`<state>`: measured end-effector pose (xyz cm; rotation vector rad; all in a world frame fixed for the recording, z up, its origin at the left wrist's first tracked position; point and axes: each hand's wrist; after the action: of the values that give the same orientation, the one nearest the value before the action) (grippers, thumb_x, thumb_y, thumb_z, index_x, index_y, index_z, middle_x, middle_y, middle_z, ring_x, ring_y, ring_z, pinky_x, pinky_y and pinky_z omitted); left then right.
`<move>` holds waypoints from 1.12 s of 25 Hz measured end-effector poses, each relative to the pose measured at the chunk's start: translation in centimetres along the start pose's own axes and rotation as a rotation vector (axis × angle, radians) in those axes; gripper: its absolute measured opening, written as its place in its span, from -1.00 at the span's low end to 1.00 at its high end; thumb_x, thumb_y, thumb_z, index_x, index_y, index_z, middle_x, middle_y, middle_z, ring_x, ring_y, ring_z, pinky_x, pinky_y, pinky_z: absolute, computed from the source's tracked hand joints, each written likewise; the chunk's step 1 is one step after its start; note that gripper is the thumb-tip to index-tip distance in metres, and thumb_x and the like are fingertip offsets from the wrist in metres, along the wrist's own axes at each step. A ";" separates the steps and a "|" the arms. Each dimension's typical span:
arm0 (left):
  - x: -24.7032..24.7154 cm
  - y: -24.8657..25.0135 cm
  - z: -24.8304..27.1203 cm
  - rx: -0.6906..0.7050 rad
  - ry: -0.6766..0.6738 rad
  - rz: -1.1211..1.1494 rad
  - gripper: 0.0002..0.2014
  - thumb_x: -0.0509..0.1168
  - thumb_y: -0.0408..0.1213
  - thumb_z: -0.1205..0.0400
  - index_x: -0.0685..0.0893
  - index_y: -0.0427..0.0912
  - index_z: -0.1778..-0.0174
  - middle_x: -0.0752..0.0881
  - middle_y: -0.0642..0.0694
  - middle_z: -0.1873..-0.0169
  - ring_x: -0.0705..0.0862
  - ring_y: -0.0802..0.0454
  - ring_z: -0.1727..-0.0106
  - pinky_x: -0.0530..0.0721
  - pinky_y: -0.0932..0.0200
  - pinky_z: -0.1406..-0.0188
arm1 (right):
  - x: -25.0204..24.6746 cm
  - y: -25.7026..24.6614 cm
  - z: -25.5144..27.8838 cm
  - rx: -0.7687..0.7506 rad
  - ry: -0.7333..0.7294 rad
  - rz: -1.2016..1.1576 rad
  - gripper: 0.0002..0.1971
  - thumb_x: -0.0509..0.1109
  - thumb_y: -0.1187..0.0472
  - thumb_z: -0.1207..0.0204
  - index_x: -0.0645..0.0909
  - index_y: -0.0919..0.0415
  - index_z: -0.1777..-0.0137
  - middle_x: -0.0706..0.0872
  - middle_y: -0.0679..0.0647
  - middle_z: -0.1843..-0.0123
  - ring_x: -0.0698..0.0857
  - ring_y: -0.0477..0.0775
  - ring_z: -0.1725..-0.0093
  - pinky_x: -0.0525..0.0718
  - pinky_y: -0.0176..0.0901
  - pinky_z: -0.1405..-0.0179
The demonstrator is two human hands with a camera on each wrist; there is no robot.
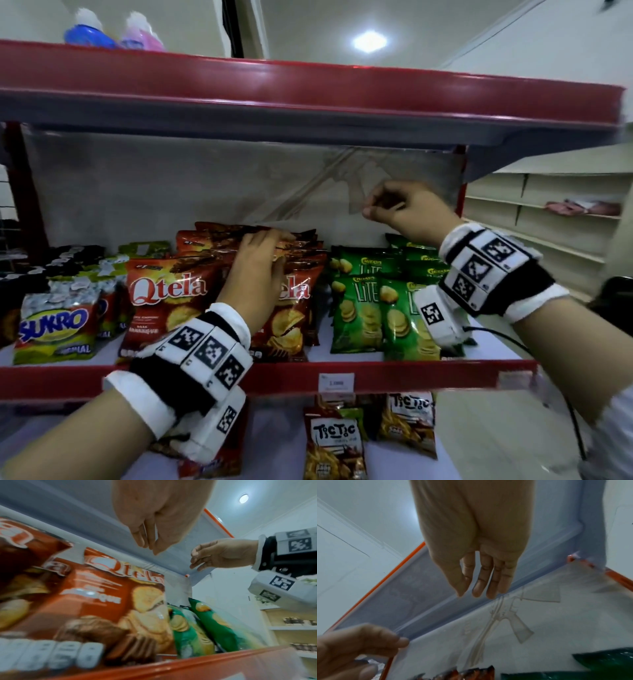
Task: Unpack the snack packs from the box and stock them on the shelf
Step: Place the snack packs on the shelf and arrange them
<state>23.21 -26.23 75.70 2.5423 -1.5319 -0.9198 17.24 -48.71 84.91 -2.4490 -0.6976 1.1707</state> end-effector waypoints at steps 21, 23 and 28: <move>12.2 8.2 2.5 -0.609 -0.474 0.141 -0.06 0.36 -0.45 -0.53 -0.16 0.10 -0.60 0.18 -0.40 -0.45 0.45 -0.36 -0.36 0.49 -0.13 -0.40 | -3.6 12.9 8.4 0.145 -0.252 0.454 -0.19 0.66 -0.12 -0.16 0.45 -0.02 -0.41 0.38 0.06 -0.27 0.25 0.06 -0.37 0.31 -0.19 -0.28; 12.8 8.7 2.7 -0.646 -0.440 0.168 -0.13 0.31 -0.41 -0.56 -0.11 0.12 -0.61 0.10 -0.39 -0.49 0.37 -0.39 -0.43 0.43 -0.16 -0.45 | -3.8 13.3 8.4 0.139 -0.270 0.446 -0.19 0.65 -0.13 -0.17 0.43 -0.04 -0.43 0.38 0.05 -0.28 0.25 0.05 -0.38 0.32 -0.18 -0.33; 15.2 9.7 4.1 -0.466 -0.495 0.029 0.05 0.26 0.46 -0.36 -0.37 0.38 -0.54 -0.59 -0.21 -0.54 -0.60 -0.22 -0.56 -0.47 -0.19 -0.53 | -6.2 12.7 5.5 0.121 -0.405 0.458 -0.32 0.41 -0.34 -0.35 0.43 -0.09 -0.43 0.53 0.05 -0.35 0.47 0.09 -0.37 0.49 0.02 -0.38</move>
<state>18.60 -42.50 68.35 2.0501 -1.2294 -1.7563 13.14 -62.16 79.19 -2.3555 -0.1463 1.8530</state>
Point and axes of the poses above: each hand's wrist, its own z-axis away from the middle knuckle, its own x-axis out of the palm, y = z × x
